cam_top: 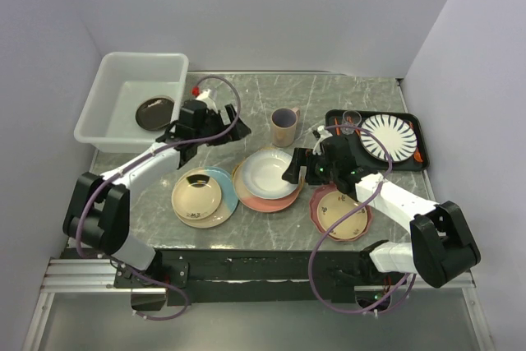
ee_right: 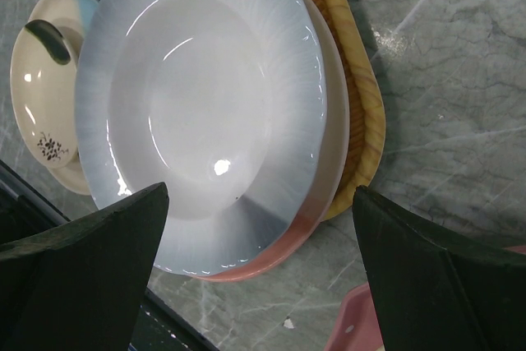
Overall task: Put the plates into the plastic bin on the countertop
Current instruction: Pick up the plate from the center of the board.
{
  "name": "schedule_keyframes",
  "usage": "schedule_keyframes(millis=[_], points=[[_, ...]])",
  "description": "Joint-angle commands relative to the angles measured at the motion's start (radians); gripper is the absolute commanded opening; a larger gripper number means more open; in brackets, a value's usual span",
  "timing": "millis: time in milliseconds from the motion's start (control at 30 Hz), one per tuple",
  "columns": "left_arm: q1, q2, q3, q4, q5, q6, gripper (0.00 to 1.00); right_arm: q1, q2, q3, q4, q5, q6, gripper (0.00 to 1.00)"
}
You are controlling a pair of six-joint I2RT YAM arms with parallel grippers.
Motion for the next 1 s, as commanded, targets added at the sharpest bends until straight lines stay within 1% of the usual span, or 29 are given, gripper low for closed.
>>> schedule_keyframes(millis=[0, 167, 333, 600, 700, 733, 967], points=[[-0.041, 0.029, -0.014, 0.023, 0.004, 0.007, 0.99, 0.004, -0.021, 0.033, 0.023, -0.007, -0.007, 1.0], [-0.097, 0.047, -0.033, 0.018, -0.012, -0.004, 0.97, 0.004, -0.03, 0.031, 0.025, -0.007, -0.005, 1.0], [-0.152, 0.07, -0.042, -0.014, -0.105, -0.014, 0.95, 0.004, -0.032, 0.03, 0.025, -0.007, -0.005, 1.0], [-0.176, 0.07, -0.068, -0.036, -0.17, -0.024, 0.93, 0.006, -0.027, 0.03, 0.028, -0.009, -0.003, 1.0], [-0.183, 0.081, -0.064, -0.039, -0.173, -0.019, 0.92, 0.004, -0.026, 0.027, 0.029, -0.007, -0.002, 1.0], [-0.183, 0.081, -0.064, -0.036, -0.167, -0.017, 0.9, 0.004, -0.027, 0.03, 0.026, -0.007, 0.0, 1.0], [-0.183, 0.078, -0.093, 0.007, -0.095, -0.033, 0.87, 0.004, -0.03, 0.025, 0.031, -0.009, -0.002, 1.0]])
